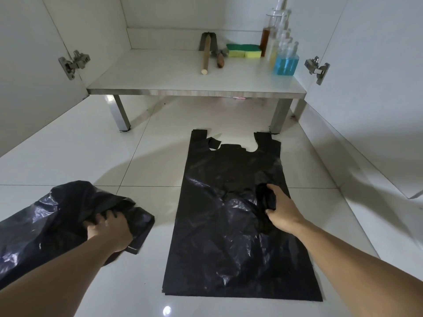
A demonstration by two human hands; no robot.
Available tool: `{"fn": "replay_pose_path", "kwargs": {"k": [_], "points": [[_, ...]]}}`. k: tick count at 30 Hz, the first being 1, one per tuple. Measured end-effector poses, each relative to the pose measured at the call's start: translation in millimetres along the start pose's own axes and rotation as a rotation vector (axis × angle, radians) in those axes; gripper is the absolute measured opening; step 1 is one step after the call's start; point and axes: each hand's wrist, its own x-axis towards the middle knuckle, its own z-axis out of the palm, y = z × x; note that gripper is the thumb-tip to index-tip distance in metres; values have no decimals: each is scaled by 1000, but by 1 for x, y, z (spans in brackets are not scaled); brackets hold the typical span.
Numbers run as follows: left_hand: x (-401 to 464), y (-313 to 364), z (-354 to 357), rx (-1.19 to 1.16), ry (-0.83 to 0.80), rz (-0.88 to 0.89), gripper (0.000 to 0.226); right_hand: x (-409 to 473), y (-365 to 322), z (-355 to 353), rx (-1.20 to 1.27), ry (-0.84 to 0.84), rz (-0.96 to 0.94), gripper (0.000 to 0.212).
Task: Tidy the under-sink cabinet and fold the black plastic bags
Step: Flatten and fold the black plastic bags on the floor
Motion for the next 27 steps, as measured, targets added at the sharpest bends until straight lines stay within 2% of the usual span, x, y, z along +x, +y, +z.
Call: {"fn": "replay_pose_path", "kwargs": {"k": [3,4,6,8,11,13,15,17,19,22,25,27], "points": [[-15,28,-13,-153,269,142,40,2,-15,-4,283,72,88,69],[-22,41,-17,-196,316,207,37,3,-19,-6,394,103,141,63],[-37,69,-24,-308,307,275,34,11,-23,-11,636,142,274,49],[-51,95,-30,-492,193,227,37,16,-23,-16,810,127,435,37],[-61,120,-36,-842,-21,19,52,15,-22,-24,927,98,578,16],[-61,127,-38,-1011,-124,-97,62,15,-19,-30,966,106,620,19],[-62,129,-38,-1149,-228,-142,65,15,-15,-36,1009,100,656,21],[-67,128,-40,-1295,-322,-169,56,15,-14,-37,1102,78,682,25],[-75,127,-41,-1435,-458,-195,38,15,-15,-38,1163,85,694,24],[-84,126,-41,-1498,-642,-176,17,9,-24,-36,1199,71,658,22],[-85,125,-39,-1554,-758,-178,20,7,-27,-33,1168,73,664,29],[-86,125,-40,-1523,-750,-150,15,7,-28,-33,1089,84,651,31]]}}
